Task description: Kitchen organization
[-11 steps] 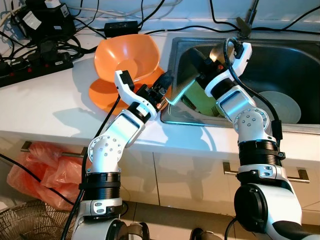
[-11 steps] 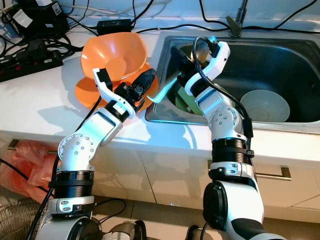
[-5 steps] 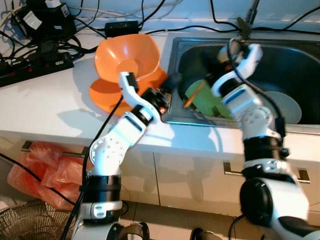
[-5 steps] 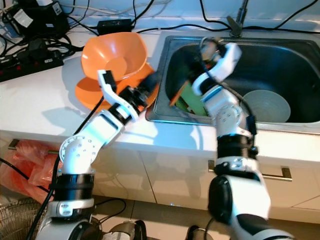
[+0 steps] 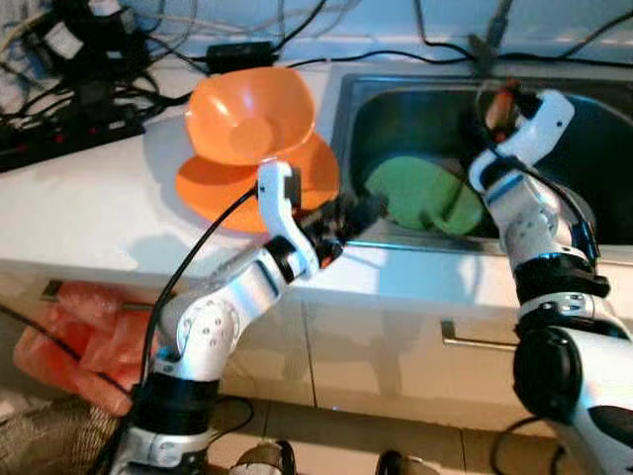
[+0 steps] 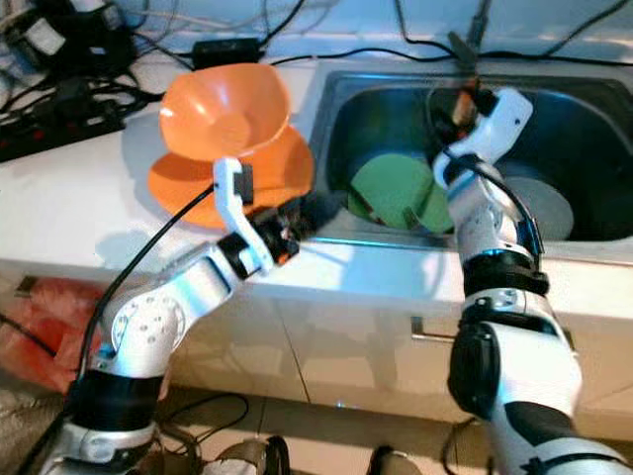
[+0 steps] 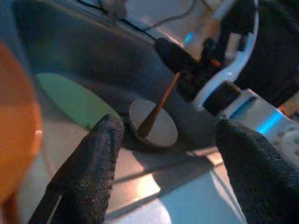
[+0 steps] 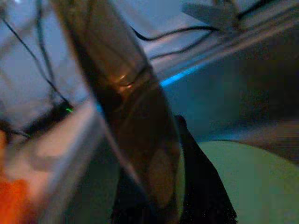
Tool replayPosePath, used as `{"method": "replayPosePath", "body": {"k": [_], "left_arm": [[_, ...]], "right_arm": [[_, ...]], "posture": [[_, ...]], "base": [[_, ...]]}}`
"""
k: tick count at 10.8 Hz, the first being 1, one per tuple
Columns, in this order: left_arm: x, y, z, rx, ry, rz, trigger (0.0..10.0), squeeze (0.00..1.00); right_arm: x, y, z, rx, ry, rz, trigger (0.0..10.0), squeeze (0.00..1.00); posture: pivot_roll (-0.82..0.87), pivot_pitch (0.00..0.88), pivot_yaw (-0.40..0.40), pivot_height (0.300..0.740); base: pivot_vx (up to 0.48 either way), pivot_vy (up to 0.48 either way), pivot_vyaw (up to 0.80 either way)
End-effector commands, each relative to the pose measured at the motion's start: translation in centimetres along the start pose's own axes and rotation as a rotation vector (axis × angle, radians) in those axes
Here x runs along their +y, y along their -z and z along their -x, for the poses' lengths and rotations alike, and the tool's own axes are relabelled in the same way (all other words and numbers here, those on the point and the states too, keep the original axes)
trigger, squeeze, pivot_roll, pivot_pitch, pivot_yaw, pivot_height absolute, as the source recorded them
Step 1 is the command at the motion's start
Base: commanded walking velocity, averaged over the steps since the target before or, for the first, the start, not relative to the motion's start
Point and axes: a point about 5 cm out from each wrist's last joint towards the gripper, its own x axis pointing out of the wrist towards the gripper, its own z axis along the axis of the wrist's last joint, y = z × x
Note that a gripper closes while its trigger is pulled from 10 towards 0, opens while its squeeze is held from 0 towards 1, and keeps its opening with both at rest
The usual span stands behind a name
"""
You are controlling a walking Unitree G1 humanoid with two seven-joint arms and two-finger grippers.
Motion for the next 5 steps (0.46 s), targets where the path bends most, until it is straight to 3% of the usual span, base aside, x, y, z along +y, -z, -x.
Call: {"method": "replayPosePath", "body": {"k": [1, 2, 3, 4, 5], "left_arm": [[-0.5, 0.3, 0.3, 0.025, 0.023, -0.073, 10.0, 1.0], [-0.4, 0.9, 0.7, 0.069, 0.029, -0.17, 10.0, 1.0], [-0.3, 1.0, 0.9, 0.086, 0.026, -0.211, 10.0, 1.0], [-0.3, 1.1, 0.9, 0.091, 0.026, -0.226, 10.0, 0.69], [-0.3, 1.1, 1.0, 0.091, 0.03, -0.24, 10.0, 0.36]], "right_arm": [[-0.1, 0.4, -0.1, 0.038, 0.003, 0.091, 0.0, 0.0], [-1.5, 1.8, 0.3, 0.137, 0.029, 0.261, 0.0, 0.0], [-2.2, 2.8, 0.7, 0.202, 0.018, 0.358, 2.2, 0.0], [-2.5, 3.4, 0.9, 0.245, 0.001, 0.407, 5.0, 0.0], [-3.0, 4.3, 1.3, 0.311, -0.005, 0.503, 10.0, 0.0]], "posture": [[0.07, 0.133, 0.086, 0.74], [0.07, 0.136, 0.086, 0.74], [0.08, 0.14, 0.087, 0.74], [0.08, 0.142, 0.087, 0.74], [0.08, 0.143, 0.086, 0.74]], "base": [[0.0, 0.0, 0.0], [0.0, 0.0, 0.0], [0.0, 0.0, 0.0], [0.0, 0.0, 0.0], [0.0, 0.0, 0.0]]}}
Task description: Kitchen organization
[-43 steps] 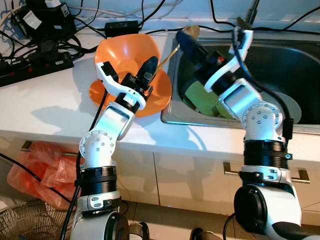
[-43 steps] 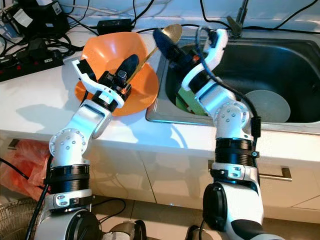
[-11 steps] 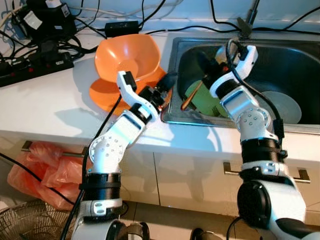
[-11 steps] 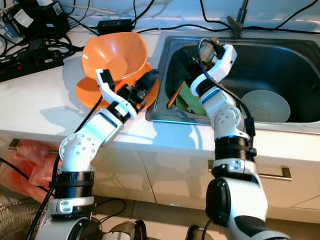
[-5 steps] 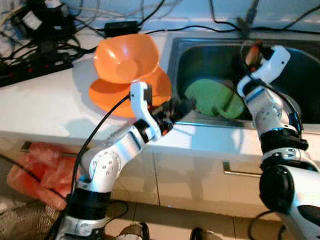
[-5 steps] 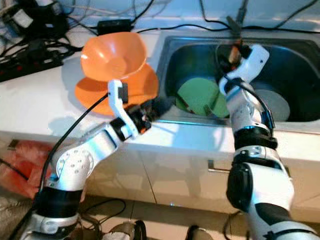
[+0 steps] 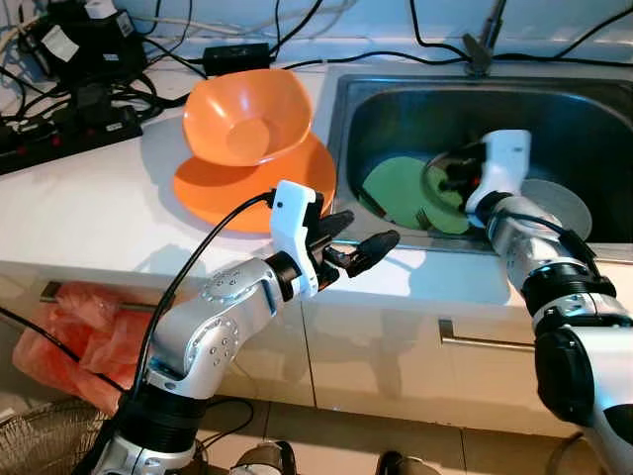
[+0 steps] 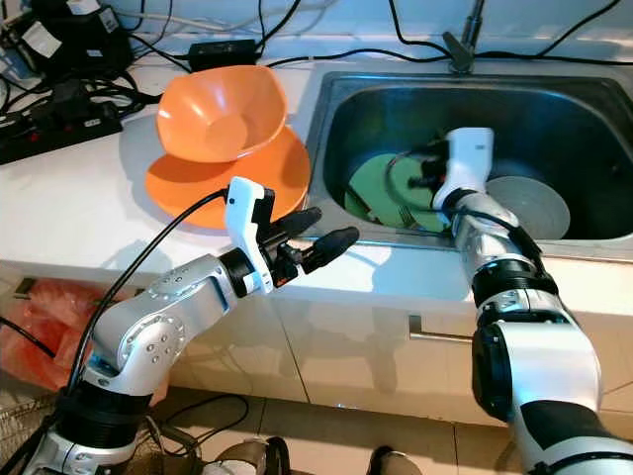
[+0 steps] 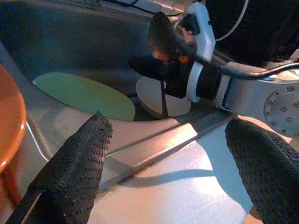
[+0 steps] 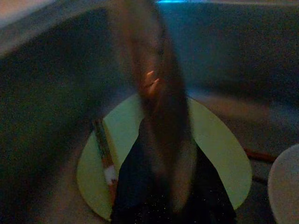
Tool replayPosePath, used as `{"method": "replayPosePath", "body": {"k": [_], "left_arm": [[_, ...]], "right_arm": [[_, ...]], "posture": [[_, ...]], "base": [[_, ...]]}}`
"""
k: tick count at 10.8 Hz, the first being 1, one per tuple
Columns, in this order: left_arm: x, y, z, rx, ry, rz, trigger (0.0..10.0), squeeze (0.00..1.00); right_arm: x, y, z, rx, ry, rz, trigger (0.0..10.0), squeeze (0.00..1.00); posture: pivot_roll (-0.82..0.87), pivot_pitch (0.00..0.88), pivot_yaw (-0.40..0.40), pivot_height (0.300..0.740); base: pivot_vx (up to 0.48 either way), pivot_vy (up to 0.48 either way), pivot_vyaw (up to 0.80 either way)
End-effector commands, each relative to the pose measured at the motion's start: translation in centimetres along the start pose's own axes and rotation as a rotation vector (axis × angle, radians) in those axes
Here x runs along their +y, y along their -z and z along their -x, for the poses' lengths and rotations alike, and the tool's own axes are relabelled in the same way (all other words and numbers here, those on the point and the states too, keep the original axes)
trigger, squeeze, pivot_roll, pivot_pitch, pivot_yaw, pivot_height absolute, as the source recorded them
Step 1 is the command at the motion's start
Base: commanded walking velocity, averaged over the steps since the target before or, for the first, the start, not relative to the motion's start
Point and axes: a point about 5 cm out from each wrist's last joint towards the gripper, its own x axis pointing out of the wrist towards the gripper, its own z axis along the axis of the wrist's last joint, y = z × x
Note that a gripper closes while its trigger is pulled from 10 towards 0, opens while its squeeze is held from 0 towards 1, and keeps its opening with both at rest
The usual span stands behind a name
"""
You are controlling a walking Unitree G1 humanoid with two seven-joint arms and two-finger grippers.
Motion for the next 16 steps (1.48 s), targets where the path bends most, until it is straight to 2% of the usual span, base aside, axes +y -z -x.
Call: {"method": "replayPosePath", "body": {"k": [1, 2, 3, 7, 10, 11, 12, 13, 15, 16], "left_arm": [[-0.4, -0.2, 0.3, -0.006, 0.016, -0.035, 10.0, 0.36], [-0.4, -0.3, 0.3, -0.009, 0.018, -0.04, 10.0, 0.36], [-0.4, -0.3, 0.2, -0.013, 0.015, -0.046, 10.0, 0.36], [-0.4, -0.3, 0.2, -0.01, 0.021, -0.045, 10.0, 0.37], [0.1, -0.9, 0.2, -0.024, -0.026, -0.119, 10.0, 0.39], [1.2, -2.0, 0.1, -0.064, -0.11, -0.186, 10.0, 0.53], [1.8, -2.7, 0.2, -0.083, -0.164, -0.222, 10.0, 0.62], [2.6, -3.3, 0.3, -0.086, -0.208, -0.272, 10.0, 1.0], [4.4, -4.5, 0.6, -0.1, -0.311, -0.354, 10.0, 1.0], [6.1, -5.5, 1.0, -0.1, -0.395, -0.417, 10.0, 1.0]], "right_arm": [[-0.1, 2.1, 0.3, 0.092, -0.008, 0.052, 10.0, 0.0], [0.0, 2.3, 0.3, 0.105, -0.013, 0.061, 10.0, 0.77], [0.1, 2.3, 0.3, 0.109, -0.019, 0.07, 10.0, 1.0], [0.8, 2.4, 0.1, 0.109, -0.056, 0.078, 10.0, 1.0], [0.8, 1.5, -0.1, 0.059, -0.041, 0.039, 10.0, 1.0], [1.2, 0.0, -0.4, -0.019, -0.054, -0.019, 10.0, 1.0], [1.6, -0.7, -0.5, -0.054, -0.081, -0.05, 10.0, 1.0], [2.1, -1.8, -0.6, -0.113, -0.115, -0.071, 10.0, 1.0], [3.5, -3.4, -0.5, -0.238, -0.203, -0.164, 10.0, 1.0], [4.7, -4.1, -0.1, -0.298, -0.269, -0.242, 10.0, 1.0]], "posture": [[0.08, 0.145, 0.084, 0.74], [0.09, 0.145, 0.084, 0.74], [0.09, 0.146, 0.084, 0.74], [0.08, 0.145, 0.084, 0.74], [0.08, 0.138, 0.083, 0.74], [0.08, 0.136, 0.082, 0.74], [0.08, 0.134, 0.082, 0.74], [0.08, 0.133, 0.084, 0.74], [0.07, 0.129, 0.091, 0.74], [0.07, 0.126, 0.095, 0.74]], "base": [[0.0, 0.0, 0.0], [0.0, 0.0, 0.0], [0.0, 0.0, 0.0], [0.0, 0.0, 0.0], [0.0, 0.0, 0.0], [0.0, 0.0, 0.0], [0.0, 0.0, 0.0], [0.0, 0.0, 0.0], [0.0, 0.0, 0.0], [0.0, 0.0, 0.0]]}}
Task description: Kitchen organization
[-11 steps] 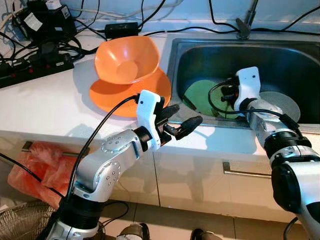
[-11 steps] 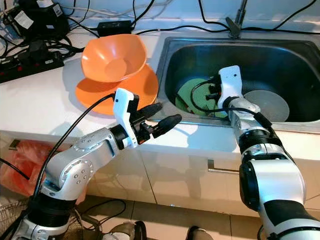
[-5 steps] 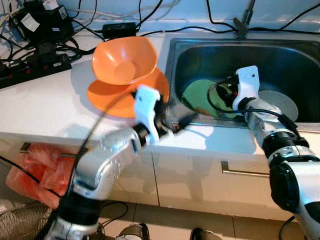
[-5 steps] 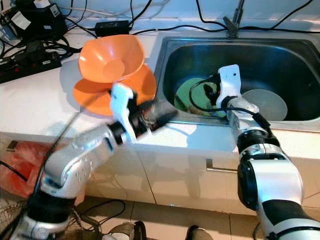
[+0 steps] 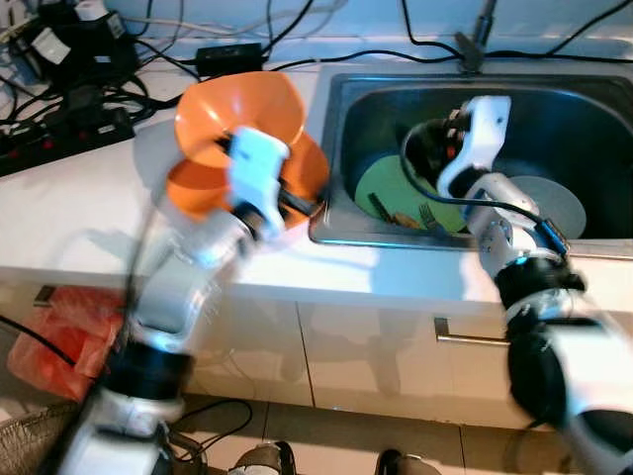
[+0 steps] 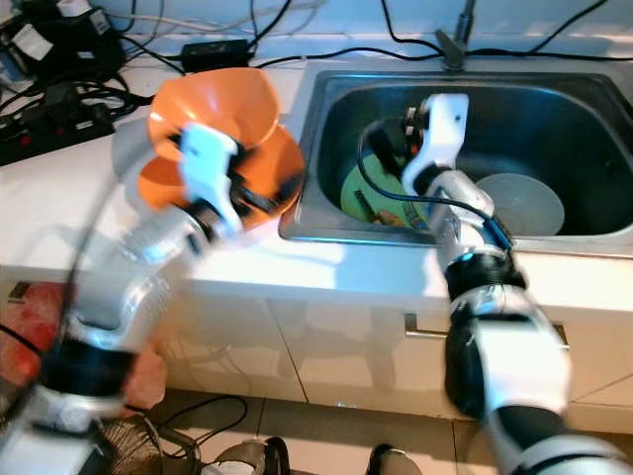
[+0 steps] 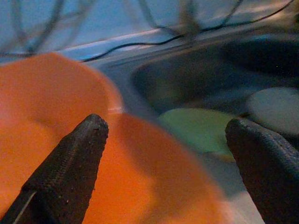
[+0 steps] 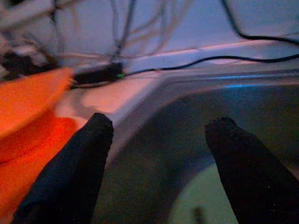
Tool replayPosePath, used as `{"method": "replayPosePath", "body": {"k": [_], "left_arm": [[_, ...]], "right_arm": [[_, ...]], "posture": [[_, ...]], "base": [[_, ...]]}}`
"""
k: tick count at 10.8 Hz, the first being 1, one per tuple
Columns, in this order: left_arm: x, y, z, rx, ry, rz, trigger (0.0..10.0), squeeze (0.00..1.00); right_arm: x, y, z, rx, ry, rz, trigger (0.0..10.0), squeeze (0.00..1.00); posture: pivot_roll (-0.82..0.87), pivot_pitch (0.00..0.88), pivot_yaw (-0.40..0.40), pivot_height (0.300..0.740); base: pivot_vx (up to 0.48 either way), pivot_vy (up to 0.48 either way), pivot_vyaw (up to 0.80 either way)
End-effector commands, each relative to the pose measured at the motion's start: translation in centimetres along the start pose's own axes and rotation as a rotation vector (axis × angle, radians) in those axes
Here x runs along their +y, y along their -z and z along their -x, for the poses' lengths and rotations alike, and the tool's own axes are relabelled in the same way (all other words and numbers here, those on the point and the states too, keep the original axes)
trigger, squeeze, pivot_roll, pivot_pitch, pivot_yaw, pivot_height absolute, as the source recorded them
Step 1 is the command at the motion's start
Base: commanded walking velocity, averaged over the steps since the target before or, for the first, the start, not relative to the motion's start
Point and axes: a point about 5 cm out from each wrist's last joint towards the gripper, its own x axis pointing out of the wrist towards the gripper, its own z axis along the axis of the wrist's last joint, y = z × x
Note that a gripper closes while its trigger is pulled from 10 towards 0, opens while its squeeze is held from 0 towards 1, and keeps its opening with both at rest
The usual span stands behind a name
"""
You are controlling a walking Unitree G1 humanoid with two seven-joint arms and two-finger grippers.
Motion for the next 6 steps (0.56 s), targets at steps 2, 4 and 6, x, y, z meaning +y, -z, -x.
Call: {"method": "replayPosePath", "body": {"k": [2, 4, 6], "left_arm": [[2.0, -0.3, -0.2, 0.001, -0.063, -0.085, 10.0, 0.82], [3.1, -0.6, -0.4, 0.009, -0.077, -0.159, 10.0, 0.5], [4.1, -0.1, -0.5, 0.055, -0.089, -0.24, 10.0, 0.0]], "right_arm": [[1.1, 0.3, 0.8, -0.017, -0.077, -0.064, 10.0, 1.0], [1.8, 0.8, 1.7, -0.008, -0.104, -0.086, 10.0, 0.0], [4.3, 1.1, 3.2, 0.025, -0.241, -0.112, 10.0, 0.0]], "posture": [[0.07, 0.127, 0.101, 0.74], [0.07, 0.13, 0.104, 0.74], [0.06, 0.136, 0.111, 0.74]], "base": [[0.0, 0.0, 0.0], [0.0, 0.0, 0.0], [0.0, 0.0, 0.0]]}}
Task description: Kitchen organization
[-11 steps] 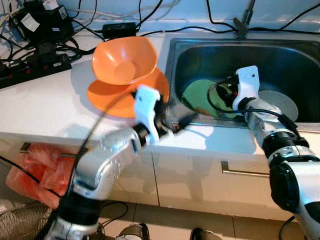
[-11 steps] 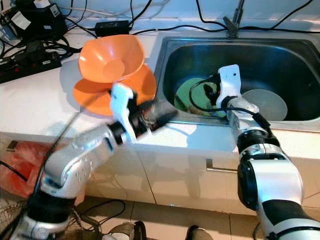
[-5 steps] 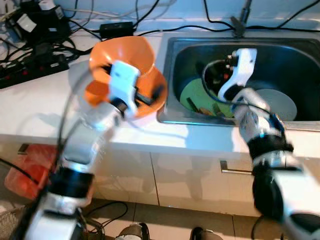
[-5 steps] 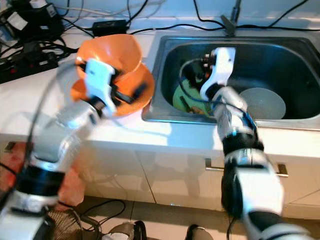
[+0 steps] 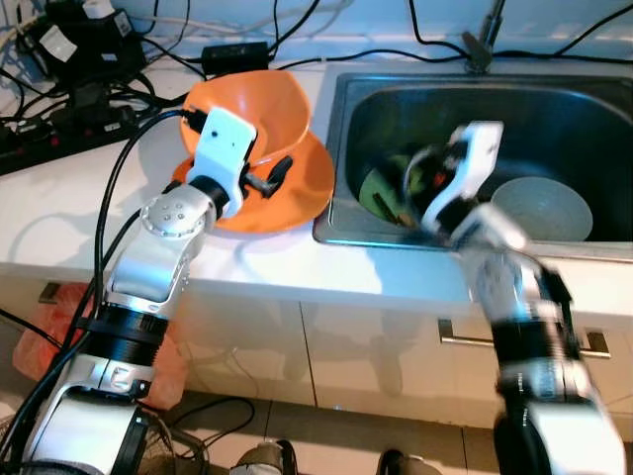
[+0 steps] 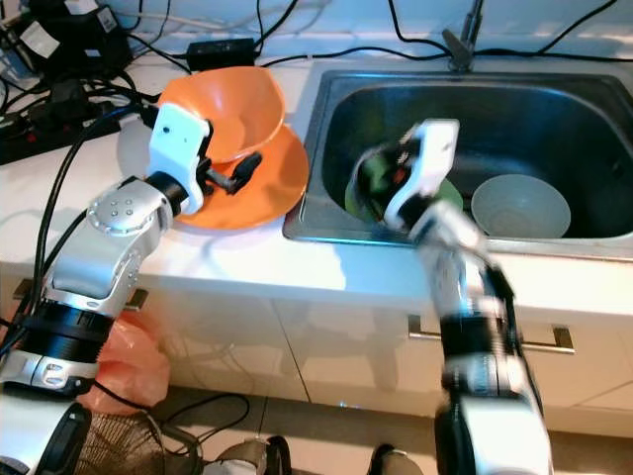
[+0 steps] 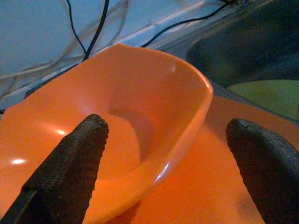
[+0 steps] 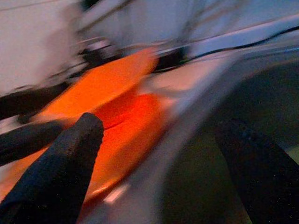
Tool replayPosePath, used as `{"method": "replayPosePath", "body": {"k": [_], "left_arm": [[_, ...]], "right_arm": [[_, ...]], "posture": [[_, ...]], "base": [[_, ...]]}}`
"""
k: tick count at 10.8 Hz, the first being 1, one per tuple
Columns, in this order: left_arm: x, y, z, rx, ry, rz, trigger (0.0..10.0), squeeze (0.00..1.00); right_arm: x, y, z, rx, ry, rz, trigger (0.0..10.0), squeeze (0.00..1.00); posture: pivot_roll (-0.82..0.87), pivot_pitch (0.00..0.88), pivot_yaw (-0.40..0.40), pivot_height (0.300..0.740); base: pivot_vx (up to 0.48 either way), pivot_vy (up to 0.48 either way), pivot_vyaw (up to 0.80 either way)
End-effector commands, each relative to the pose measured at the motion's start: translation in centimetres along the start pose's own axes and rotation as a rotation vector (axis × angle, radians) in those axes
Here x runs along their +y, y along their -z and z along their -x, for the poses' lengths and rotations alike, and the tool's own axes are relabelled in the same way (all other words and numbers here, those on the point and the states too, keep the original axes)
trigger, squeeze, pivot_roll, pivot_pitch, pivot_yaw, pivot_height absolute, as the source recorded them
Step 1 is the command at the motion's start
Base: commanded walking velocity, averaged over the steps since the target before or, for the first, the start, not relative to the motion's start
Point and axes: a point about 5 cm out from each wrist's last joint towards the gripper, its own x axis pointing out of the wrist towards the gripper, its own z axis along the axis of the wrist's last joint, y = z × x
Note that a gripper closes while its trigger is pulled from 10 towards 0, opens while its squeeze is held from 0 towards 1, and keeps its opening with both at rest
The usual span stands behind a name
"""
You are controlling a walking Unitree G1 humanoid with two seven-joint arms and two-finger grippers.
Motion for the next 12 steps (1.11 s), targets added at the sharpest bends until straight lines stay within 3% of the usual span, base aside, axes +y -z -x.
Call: {"method": "replayPosePath", "body": {"k": [1, 3, 8, 9, 10, 12], "left_arm": [[0.3, 0.1, -0.2, 0.019, 0.006, -0.031, 10.0, 0.0], [0.9, 1.5, -0.6, 0.097, 0.051, -0.104, 10.0, 0.0], [3.7, 2.8, -1.0, 0.218, 0.094, -0.171, 10.0, 0.0], [3.9, 3.0, -1.0, 0.225, 0.099, -0.176, 4.6, 0.0], [3.9, 3.1, -1.0, 0.217, 0.125, -0.173, 0.0, 0.0], [4.1, 2.8, -1.1, 0.2, 0.135, -0.165, 0.0, 0.0]], "right_arm": [[1.7, -0.1, -0.2, 0.019, -0.095, 0.002, 10.0, 0.0], [3.3, 0.6, 1.0, 0.07, -0.162, -0.001, 10.0, 0.0], [4.1, 0.4, 1.9, 0.094, -0.145, -0.021, 10.0, 0.0], [4.2, 0.4, 2.0, 0.095, -0.142, -0.02, 10.0, 0.0], [4.2, 0.2, 2.0, 0.093, -0.136, -0.02, 10.0, 0.0], [4.2, 0.2, 2.0, 0.094, -0.133, -0.02, 10.0, 0.0]], "posture": [[0.06, 0.139, 0.114, 0.74], [0.05, 0.141, 0.117, 0.74], [0.04, 0.142, 0.119, 0.74], [0.04, 0.142, 0.119, 0.74], [0.04, 0.141, 0.119, 0.74], [0.04, 0.139, 0.12, 0.74]], "base": [[0.0, 0.0, 0.0], [0.0, 0.0, 0.0], [0.0, 0.0, 0.0], [0.0, 0.0, 0.0], [0.0, 0.0, 0.0], [0.0, 0.0, 0.0]]}}
